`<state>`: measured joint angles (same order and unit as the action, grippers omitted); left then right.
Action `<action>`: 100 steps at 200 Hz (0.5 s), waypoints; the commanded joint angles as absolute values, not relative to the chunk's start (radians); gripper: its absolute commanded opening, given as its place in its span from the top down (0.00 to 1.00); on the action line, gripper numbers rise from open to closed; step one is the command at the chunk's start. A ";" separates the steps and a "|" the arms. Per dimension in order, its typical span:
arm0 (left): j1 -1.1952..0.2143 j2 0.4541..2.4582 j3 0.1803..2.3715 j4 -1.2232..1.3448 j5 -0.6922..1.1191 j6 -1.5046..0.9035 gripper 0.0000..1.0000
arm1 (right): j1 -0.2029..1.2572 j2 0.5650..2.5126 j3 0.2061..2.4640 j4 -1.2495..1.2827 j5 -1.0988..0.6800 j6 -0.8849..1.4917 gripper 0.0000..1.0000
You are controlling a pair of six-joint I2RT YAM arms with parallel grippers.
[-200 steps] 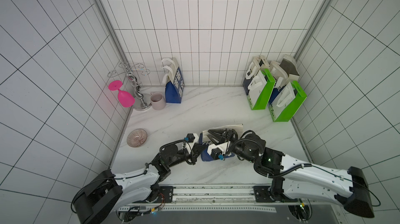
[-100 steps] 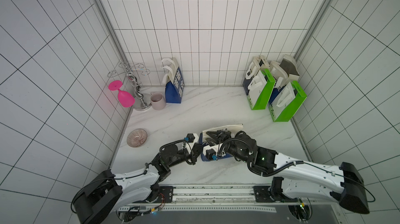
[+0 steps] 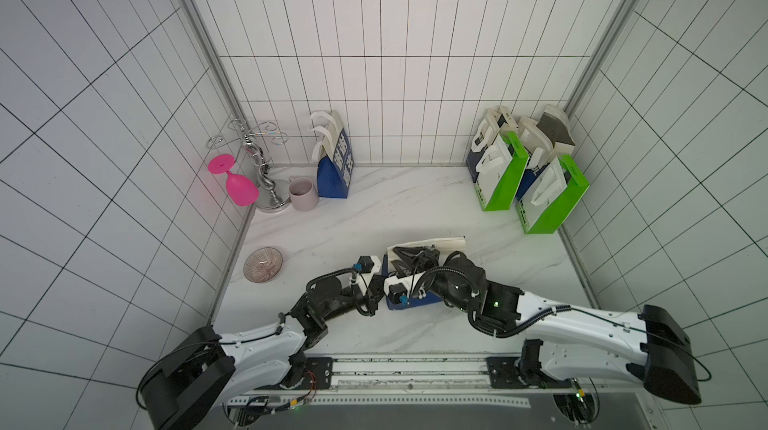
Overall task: Open the takeout bag
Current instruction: Open the takeout bag at the center of the board.
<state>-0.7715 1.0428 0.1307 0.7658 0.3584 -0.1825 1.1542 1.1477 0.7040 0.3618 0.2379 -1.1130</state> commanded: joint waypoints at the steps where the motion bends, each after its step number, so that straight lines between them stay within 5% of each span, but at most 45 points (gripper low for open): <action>1: -0.781 1.036 0.156 0.764 0.375 -0.167 1.00 | 1.163 1.177 0.656 0.455 0.306 -1.161 0.63; 100: -0.791 1.049 0.160 0.767 0.373 -0.167 1.00 | 1.163 1.215 0.677 0.473 0.366 -1.166 0.84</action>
